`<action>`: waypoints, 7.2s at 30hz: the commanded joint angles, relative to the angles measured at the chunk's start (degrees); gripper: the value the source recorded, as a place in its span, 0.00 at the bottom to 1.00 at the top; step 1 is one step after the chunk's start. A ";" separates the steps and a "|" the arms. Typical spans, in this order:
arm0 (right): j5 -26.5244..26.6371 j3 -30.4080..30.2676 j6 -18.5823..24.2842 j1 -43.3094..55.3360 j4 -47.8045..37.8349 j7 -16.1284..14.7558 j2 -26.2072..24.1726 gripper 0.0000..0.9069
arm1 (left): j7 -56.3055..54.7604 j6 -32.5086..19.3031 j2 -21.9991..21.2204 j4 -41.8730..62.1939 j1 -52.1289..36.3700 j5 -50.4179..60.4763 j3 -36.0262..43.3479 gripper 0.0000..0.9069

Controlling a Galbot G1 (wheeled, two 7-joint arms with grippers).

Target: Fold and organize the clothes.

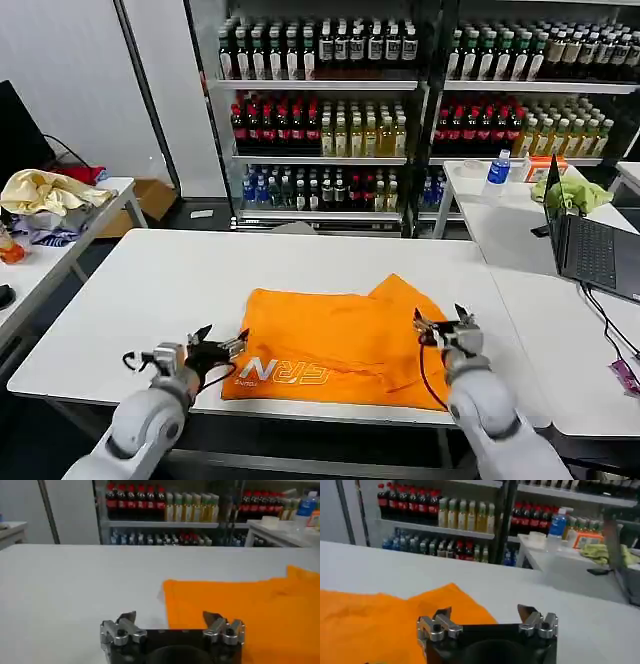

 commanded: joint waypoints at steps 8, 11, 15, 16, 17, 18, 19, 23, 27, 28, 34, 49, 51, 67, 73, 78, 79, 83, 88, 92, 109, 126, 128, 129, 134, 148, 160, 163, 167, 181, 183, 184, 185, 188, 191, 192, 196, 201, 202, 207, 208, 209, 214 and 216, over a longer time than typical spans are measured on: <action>2.95 -6.56 0.05 24.04 -29.11 -0.18 6.26 1.00 | -0.23 -0.88 -4.13 22.70 -24.68 -0.91 11.61 1.00; 2.66 -7.05 0.17 24.71 -31.29 -0.37 7.05 1.00 | -0.11 -0.89 -5.22 24.69 -26.06 -0.92 12.52 1.00; 2.20 -7.20 0.33 26.07 -34.54 -0.65 8.45 1.00 | 0.38 -1.30 -6.53 27.88 -28.04 -0.07 13.83 1.00; 2.12 -7.17 0.35 26.32 -35.03 -0.68 8.75 1.00 | 0.51 -1.38 -6.67 28.45 -28.29 0.13 14.16 1.00; 1.65 -7.15 0.48 26.96 -36.13 -0.91 9.26 1.00 | 0.69 -1.48 -6.81 29.15 -28.82 0.23 14.64 1.00; 1.49 -7.14 0.50 27.38 -36.87 -1.02 9.73 1.00 | 0.87 -1.48 -6.94 29.84 -29.35 0.23 15.20 1.00; 1.48 -7.18 0.46 27.53 -37.44 -1.04 9.97 1.00 | 0.95 -1.47 -7.00 30.31 -29.58 0.24 15.70 1.00; 1.33 -7.36 0.32 28.06 -39.22 -1.22 11.13 1.00 | 1.55 -0.83 -7.42 31.89 -30.06 0.21 16.60 1.00; 1.42 -7.23 0.08 28.10 -40.06 -1.41 11.65 1.00 | 2.06 -0.03 -7.59 32.66 -29.70 0.10 17.49 1.00; 1.51 -7.22 0.03 28.10 -40.16 -1.44 11.69 1.00 | 2.13 0.21 -7.62 32.76 -29.60 -0.06 17.48 1.00; 1.69 -7.32 0.04 27.97 -40.70 -1.81 12.08 0.00 | 2.45 0.75 -7.80 33.51 -29.36 -0.47 17.27 0.01; 3.67 -7.33 0.01 26.29 -38.74 -2.11 11.72 0.00 | 3.69 0.69 -7.33 31.34 -26.68 -0.42 16.43 0.01; 3.92 -7.17 0.01 26.14 -38.19 -2.09 11.69 0.00 | 3.97 0.69 -7.22 31.03 -26.34 -0.47 16.17 0.01; 4.48 -7.01 3.17 23.78 -26.67 -1.88 8.78 0.00 | 3.54 -1.84 -4.86 24.42 -24.19 -2.76 12.84 0.01; 6.55 -6.67 2.96 20.08 -16.76 -1.28 5.37 0.00 | 3.36 -1.52 -2.91 19.08 -21.54 -4.26 11.09 0.01; 7.54 -5.75 1.99 16.40 -8.89 -0.60 3.05 0.00 | 3.32 -1.29 -1.83 15.07 -19.69 -4.47 10.16 0.01; 7.66 -5.35 1.78 14.90 -6.76 -0.56 2.25 0.00 | 3.29 -1.24 -1.53 13.81 -19.06 -4.54 9.93 0.01; 8.10 -3.97 1.24 11.28 -1.25 -0.28 0.30 0.00 | 3.28 -0.87 -0.50 10.97 -17.29 -4.74 9.23 0.01; 8.77 -1.49 0.76 6.52 5.12 -0.17 -2.47 0.00 | 3.43 -0.42 1.65 7.04 -13.78 -4.89 8.16 0.01; 8.90 0.50 0.64 2.59 8.58 -0.17 -3.94 0.00 | 3.43 -0.55 2.70 3.78 -10.77 -4.66 7.41 0.01; 8.04 7.08 0.32 -14.21 17.65 -0.38 -6.02 0.00 | 4.36 0.25 4.32 -2.45 -0.99 -0.67 5.91 0.01; 2.26 4.44 -0.03 -14.03 8.53 -0.61 -1.01 1.00 | 4.23 -2.14 1.77 4.81 0.38 5.56 6.81 0.79; 1.57 4.08 0.01 -14.12 8.71 -1.06 -0.80 1.00 | 4.24 -2.27 1.40 4.95 0.47 6.22 6.81 1.00; 1.11 4.05 0.03 -14.21 8.89 -1.11 -0.73 1.00 | 4.15 -2.39 1.27 4.86 0.55 6.28 6.73 1.00; -1.58 5.67 3.48 -15.93 11.87 -1.33 -1.12 1.00 | 2.77 -4.68 0.55 2.22 1.70 7.17 5.70 1.00; -1.41 15.25 4.89 -30.20 23.62 -2.93 -2.25 1.00 | -5.68 -8.04 -5.01 -3.80 10.04 8.80 -0.04 1.00; -1.50 15.98 4.83 -31.56 24.98 -2.41 -1.38 1.00 | -7.07 -6.75 -10.65 -2.14 11.77 8.57 0.82 0.06; -1.50 16.16 4.86 -31.92 25.15 -2.30 -1.23 1.00 | -6.90 -6.76 -10.98 -2.05 11.75 8.74 1.34 0.01; -1.48 16.36 4.87 -32.35 25.46 -2.21 -1.17 1.00 | -6.58 -6.86 -11.46 -1.70 11.80 8.46 1.43 0.02; -1.40 16.21 4.64 -32.19 25.86 -1.34 -0.67 1.00 | -5.84 -6.77 -11.99 -2.03 12.99 3.68 -0.81 0.01; -1.33 16.07 4.58 -32.22 25.91 -1.18 -0.56 1.00 | -5.64 -6.77 -10.59 -2.37 12.62 2.80 -2.18 0.02; -1.36 15.99 4.58 -32.23 25.93 -1.13 -0.56 1.00 | -5.57 -6.68 -9.49 -2.77 12.47 2.12 -3.06 0.02; -1.35 15.95 4.58 -32.21 25.92 -1.09 -0.54 1.00 | -5.46 -6.52 -8.40 -3.00 11.99 1.44 -4.07 0.02; -1.22 15.98 4.55 -31.95 25.94 -1.00 -0.53 1.00 | -5.15 -5.87 -4.74 -3.41 11.02 -1.52 -7.74 0.02; -0.98 16.13 4.54 -31.77 25.98 -0.93 -0.61 1.00 | -4.63 -5.51 -0.84 -3.38 10.69 -3.82 -11.62 0.02; -0.88 16.19 4.53 -31.71 26.01 -0.91 -0.63 1.00 | -4.41 -5.41 0.79 -3.29 10.73 -4.51 -12.97 0.02; -0.26 16.46 4.50 -31.50 26.17 -0.87 -0.77 1.00 | -3.54 -5.39 5.34 -2.02 10.42 -5.26 -17.86 0.02; -0.13 16.14 4.51 -31.29 26.14 -0.71 -0.38 1.00 | -2.60 -4.90 11.42 0.38 8.62 -7.72 -23.46 0.02; -0.12 16.09 4.50 -31.28 26.21 -0.71 -0.31 1.00 | -2.70 -4.72 12.17 0.36 8.49 -8.24 -24.16 0.02; -0.17 15.87 4.50 -31.60 26.80 -0.68 0.06 1.00 | -4.05 -2.62 13.17 -4.67 9.19 -15.61 -25.00 0.02; 0.10 15.89 4.36 -31.70 27.00 -0.65 0.09 1.00 | -4.20 -2.27 12.58 -5.71 9.30 -16.54 -24.82 0.02; 0.53 15.97 4.15 -31.93 27.22 -0.53 0.08 1.00 | -4.48 -1.76 11.30 -7.53 9.40 -19.00 -24.28 0.02; 0.78 16.20 4.01 -32.46 27.44 -0.49 -0.14 1.00 | -5.66 -0.03 6.87 -13.34 9.46 -28.13 -20.89 0.02; 0.85 16.25 4.02 -32.54 27.34 -0.46 -0.21 1.00 | -6.20 0.47 5.24 -14.81 9.03 -30.84 -18.19 0.02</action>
